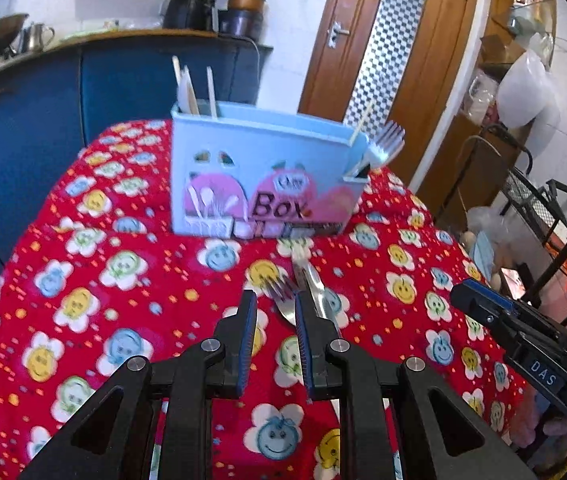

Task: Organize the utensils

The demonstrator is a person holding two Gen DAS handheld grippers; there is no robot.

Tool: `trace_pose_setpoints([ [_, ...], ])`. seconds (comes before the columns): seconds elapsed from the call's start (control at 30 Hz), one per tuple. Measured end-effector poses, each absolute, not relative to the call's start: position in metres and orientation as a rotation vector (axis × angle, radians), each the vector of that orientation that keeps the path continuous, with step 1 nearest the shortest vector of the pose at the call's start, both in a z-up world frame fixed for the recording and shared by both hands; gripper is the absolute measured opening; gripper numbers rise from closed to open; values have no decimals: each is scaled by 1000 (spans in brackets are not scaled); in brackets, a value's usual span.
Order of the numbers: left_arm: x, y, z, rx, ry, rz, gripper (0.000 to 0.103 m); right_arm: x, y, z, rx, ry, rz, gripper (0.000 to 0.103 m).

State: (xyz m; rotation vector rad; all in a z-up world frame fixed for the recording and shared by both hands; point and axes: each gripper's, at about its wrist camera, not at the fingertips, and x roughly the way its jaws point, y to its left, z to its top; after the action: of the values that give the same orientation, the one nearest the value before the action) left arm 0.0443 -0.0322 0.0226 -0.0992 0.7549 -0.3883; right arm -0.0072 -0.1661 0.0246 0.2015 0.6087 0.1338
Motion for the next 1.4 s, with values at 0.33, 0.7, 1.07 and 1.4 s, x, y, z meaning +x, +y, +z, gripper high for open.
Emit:
trace_pose_setpoints([
  [0.33,61,-44,4,-137,859,-423,20,-7,-182,15,226,632,101,32],
  [0.7,80,-53,-10,-170,931,-406,20,-3,-194,4,250,659,92,32],
  [1.07,88,-62,-17,-220,939,-440,19,0,-201,-2,265,672,94,32],
  [1.4,83,-48,-12,-211,927,-417,4,1,-200,-6,269,682,98,32],
])
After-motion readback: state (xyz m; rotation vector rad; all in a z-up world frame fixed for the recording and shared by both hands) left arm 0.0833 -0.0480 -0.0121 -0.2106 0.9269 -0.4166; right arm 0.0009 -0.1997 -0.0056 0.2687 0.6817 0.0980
